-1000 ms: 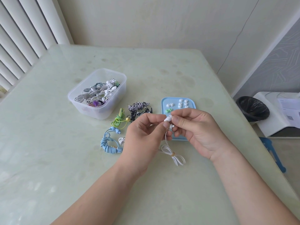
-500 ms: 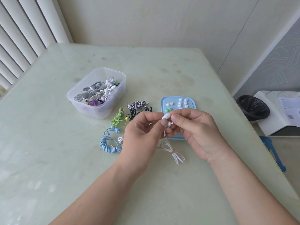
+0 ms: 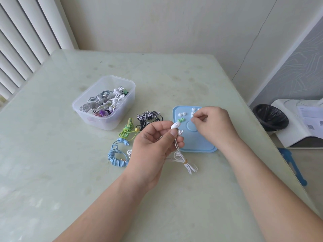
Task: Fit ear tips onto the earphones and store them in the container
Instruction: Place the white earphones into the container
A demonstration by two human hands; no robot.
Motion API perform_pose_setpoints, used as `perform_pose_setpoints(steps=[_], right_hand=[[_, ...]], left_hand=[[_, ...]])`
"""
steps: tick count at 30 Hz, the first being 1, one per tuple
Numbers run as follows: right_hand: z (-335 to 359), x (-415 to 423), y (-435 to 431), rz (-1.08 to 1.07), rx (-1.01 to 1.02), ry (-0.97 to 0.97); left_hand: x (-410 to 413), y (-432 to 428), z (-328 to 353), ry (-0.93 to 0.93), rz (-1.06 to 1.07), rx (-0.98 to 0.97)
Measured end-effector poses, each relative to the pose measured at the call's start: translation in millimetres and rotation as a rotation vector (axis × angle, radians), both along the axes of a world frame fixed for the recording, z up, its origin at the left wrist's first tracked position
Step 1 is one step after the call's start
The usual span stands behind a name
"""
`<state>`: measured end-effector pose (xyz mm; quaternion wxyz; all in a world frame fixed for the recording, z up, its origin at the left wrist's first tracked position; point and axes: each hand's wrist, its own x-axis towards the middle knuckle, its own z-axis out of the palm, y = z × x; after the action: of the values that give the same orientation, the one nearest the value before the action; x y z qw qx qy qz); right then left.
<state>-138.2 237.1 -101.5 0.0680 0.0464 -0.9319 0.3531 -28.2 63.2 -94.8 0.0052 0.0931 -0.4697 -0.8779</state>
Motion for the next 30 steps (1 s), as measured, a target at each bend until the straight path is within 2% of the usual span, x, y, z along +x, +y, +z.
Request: perform_pose_setpoints(steps=[5, 8, 10, 13, 15, 22, 30], right_hand=[[1, -6, -1, 0.035, 0.124, 0.017], [3, 2, 0, 0.006, 0.049, 0.047], [12, 16, -3, 0.019, -0.250, -0.009], [24, 44, -9, 0.138, -0.844, -0.261], [24, 56, -11, 0.189, -1.016, -0.354], [20, 63, -9, 0.235, -1.100, -0.386], [16, 64, -11, 0.309, -1.047, -0.364]], left_hand=[[-1, -2, 0, -0.008, 0.006, 0.015], [-1, -2, 0, -0.010, 0.006, 0.024], [-1, -2, 1, -0.006, 0.010, 0.028], [-1, -2, 1, -0.006, 0.016, 0.024], [-1, -2, 2, -0.006, 0.011, 0.030], [1, -2, 4, -0.006, -0.006, 0.040], [0, -2, 3, -0.006, -0.027, 0.029]])
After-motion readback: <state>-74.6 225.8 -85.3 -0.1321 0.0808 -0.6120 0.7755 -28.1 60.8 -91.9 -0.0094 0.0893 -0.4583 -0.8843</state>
